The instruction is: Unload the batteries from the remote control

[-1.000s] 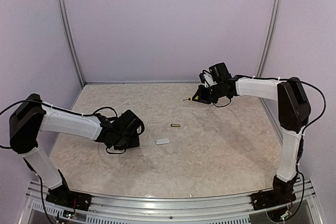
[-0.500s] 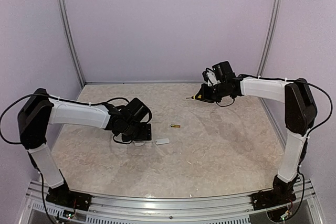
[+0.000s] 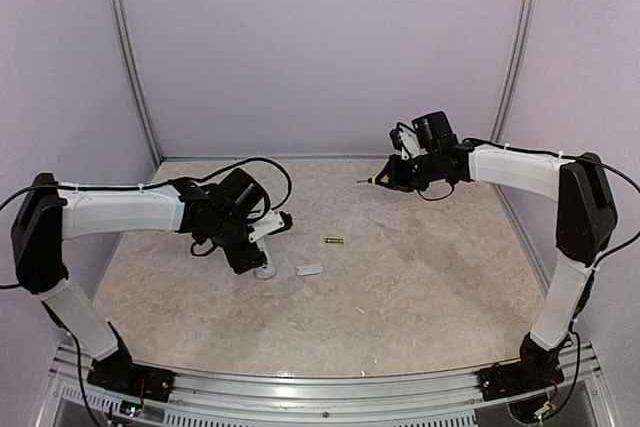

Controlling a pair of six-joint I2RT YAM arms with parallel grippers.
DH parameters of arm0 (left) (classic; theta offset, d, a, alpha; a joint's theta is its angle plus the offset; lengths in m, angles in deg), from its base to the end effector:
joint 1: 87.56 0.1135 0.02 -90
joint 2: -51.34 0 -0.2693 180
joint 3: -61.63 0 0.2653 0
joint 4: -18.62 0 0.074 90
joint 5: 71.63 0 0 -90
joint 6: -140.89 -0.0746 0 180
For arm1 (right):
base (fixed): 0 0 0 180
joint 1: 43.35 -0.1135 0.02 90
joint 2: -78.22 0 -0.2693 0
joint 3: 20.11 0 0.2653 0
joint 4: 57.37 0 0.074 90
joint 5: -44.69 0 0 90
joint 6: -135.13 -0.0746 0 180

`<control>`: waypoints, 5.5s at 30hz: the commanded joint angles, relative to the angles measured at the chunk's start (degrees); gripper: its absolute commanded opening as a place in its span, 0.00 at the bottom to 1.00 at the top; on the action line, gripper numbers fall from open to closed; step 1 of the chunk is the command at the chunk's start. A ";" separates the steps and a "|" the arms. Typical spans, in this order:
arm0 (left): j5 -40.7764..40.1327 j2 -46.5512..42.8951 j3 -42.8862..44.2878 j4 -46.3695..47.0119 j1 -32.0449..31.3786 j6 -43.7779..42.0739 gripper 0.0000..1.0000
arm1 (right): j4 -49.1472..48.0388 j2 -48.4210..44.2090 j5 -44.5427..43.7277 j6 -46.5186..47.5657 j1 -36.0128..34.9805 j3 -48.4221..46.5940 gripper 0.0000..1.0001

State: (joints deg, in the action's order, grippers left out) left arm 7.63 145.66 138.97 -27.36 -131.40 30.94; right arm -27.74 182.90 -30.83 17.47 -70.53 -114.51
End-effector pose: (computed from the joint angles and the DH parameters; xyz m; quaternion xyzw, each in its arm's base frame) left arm 0.2700 -0.2400 0.1734 0.4929 0.8334 0.0408 0.2466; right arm 0.4020 0.2274 0.2328 -0.0496 0.8990 0.2947 0.3202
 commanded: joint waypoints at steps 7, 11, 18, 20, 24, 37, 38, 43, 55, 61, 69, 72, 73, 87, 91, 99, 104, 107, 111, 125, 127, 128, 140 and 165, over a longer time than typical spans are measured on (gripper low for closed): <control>5.08 3.17 1.97 -5.97 6.87 -44.59 0.73 | -0.77 -7.57 1.01 -0.53 0.48 8.27 0.00; 2.86 8.91 4.53 -6.01 7.36 -48.85 0.72 | -2.05 -9.97 0.68 -1.05 0.55 11.27 0.00; 0.02 12.24 4.43 -0.39 6.83 -56.20 0.72 | -2.07 -11.32 1.59 -0.76 0.55 12.52 0.00; -0.78 12.31 4.18 0.81 6.68 -58.33 0.72 | -2.17 -11.41 1.89 -0.73 0.54 12.67 0.00; -2.73 12.91 4.73 1.06 5.95 -60.78 0.71 | -3.00 -11.60 2.31 -0.90 0.55 13.54 0.00; -3.06 15.61 6.76 1.06 3.38 -63.39 0.70 | -4.22 -10.88 3.45 -1.00 0.52 14.36 0.00; -3.20 15.95 7.15 0.61 3.25 -63.65 0.70 | -4.17 -10.95 3.45 -0.93 0.50 14.43 0.00; -3.19 18.33 10.98 -3.65 3.08 -64.64 0.68 | -4.15 -11.24 3.45 -0.97 0.49 14.97 0.00; 0.18 24.01 19.62 -13.34 2.26 -60.09 0.56 | -3.83 -11.92 3.00 -0.73 0.48 15.62 0.00; 2.25 25.46 22.74 -17.48 2.50 -57.60 0.47 | -3.58 -12.09 3.08 -0.73 0.54 15.57 0.00; 6.21 25.64 24.49 -21.57 3.29 -52.43 0.27 | -3.51 -11.77 3.32 -0.95 0.54 15.35 0.00; 7.28 24.23 22.93 -21.09 3.48 -50.27 0.27 | -3.22 -11.71 3.53 -0.99 0.50 15.16 0.00; 7.78 23.32 22.39 -20.83 3.53 -49.66 0.27 | -3.13 -11.87 3.54 -1.07 0.54 15.15 0.00; 17.13 7.26 10.34 -9.80 -2.16 -35.21 0.28 | -1.11 -13.73 2.41 -0.39 0.55 13.81 0.00; 16.46 5.94 8.21 -5.65 -5.90 -28.72 0.28 | -0.05 -14.16 2.03 -0.01 0.51 13.04 0.00; 15.98 8.51 9.14 0.78 -13.72 -14.70 0.29 | 2.01 -16.53 0.32 1.04 0.51 13.30 0.00; 15.24 12.68 10.65 3.27 -17.36 -7.95 0.31 | 3.69 -17.50 -0.88 1.67 0.53 13.22 0.00; 13.90 12.80 8.69 5.49 -18.29 -8.58 0.36 | 4.19 -18.00 -1.12 1.90 0.53 13.51 0.00; 13.05 8.62 5.11 4.71 -15.40 -14.46 0.50 | 4.63 -17.94 -1.06 1.97 0.55 13.45 0.00; 6.19 6.73 6.74 -13.67 0.08 -49.14 0.60 | 4.06 -18.25 -1.20 1.70 0.55 14.09 0.00; 4.52 9.18 7.85 -14.42 1.05 -51.25 0.59 | 4.03 -18.73 -1.52 1.88 0.50 14.52 0.00; 4.24 9.93 8.05 -14.35 1.42 -52.37 0.59 | 3.81 -18.95 -1.52 1.81 0.54 14.89 0.00; 1.63 15.51 13.66 -11.63 2.70 -57.37 0.61 | 1.21 -19.67 0.16 1.15 0.48 18.35 0.00; -2.01 26.20 20.44 -15.29 2.28 -60.79 0.54 | 0.23 -19.26 1.39 1.75 0.63 20.21 0.00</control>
State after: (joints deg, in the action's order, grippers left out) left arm 5.64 169.40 158.44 -40.08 -129.10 -29.54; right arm -26.61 164.87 -29.89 18.69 -70.31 -95.02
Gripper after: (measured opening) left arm 0.550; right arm 0.132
